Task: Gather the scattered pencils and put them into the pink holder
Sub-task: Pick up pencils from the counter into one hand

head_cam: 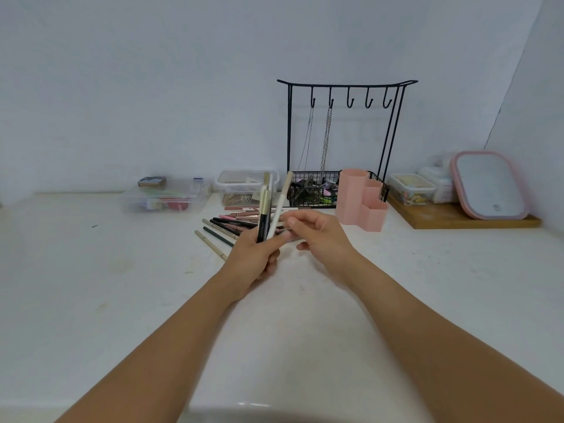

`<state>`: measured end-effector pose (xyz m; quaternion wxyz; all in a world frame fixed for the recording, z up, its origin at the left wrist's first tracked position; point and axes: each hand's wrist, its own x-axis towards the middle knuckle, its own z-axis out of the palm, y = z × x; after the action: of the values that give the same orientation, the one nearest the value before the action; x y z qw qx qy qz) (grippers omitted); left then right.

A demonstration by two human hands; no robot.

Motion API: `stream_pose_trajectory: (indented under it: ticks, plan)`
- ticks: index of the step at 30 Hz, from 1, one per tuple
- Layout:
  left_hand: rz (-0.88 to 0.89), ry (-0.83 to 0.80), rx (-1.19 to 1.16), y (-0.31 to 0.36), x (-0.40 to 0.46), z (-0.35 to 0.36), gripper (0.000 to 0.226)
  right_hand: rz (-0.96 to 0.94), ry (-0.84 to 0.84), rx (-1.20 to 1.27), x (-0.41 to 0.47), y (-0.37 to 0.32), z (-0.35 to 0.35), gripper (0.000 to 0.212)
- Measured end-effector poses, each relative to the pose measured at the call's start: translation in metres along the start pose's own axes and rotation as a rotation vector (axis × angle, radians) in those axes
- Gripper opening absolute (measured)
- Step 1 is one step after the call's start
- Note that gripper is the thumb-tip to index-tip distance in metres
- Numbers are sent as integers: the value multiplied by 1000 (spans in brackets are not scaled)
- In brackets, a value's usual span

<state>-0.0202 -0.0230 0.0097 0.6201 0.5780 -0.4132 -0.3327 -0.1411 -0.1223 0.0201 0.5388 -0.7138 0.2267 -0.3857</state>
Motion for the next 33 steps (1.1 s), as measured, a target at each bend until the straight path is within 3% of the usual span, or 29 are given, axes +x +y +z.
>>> stream_pose_trajectory:
  ticks: [4, 9, 16, 22, 29, 33]
  plan:
    - [25, 63, -21, -2, 2, -4, 26, -118, 2, -797, 9, 28, -26, 34]
    - [7, 101, -140, -1, 3, -9, 16, -123, -191, -1037, 7, 36, -30, 41]
    - [-155, 215, -306, 7, 4, -10, 45, -147, -154, -1084, 6, 29, -30, 27]
    - [-78, 159, -257, 2, 4, -8, 24, -123, -110, -1114, 6, 25, -33, 24]
    - [-75, 195, -277, 6, 0, -6, 36, -32, -106, -1070, 10, 21, -42, 11]
    - [-82, 211, -282, 7, 0, -6, 42, 1, 6, -824, 9, 14, -35, 12]
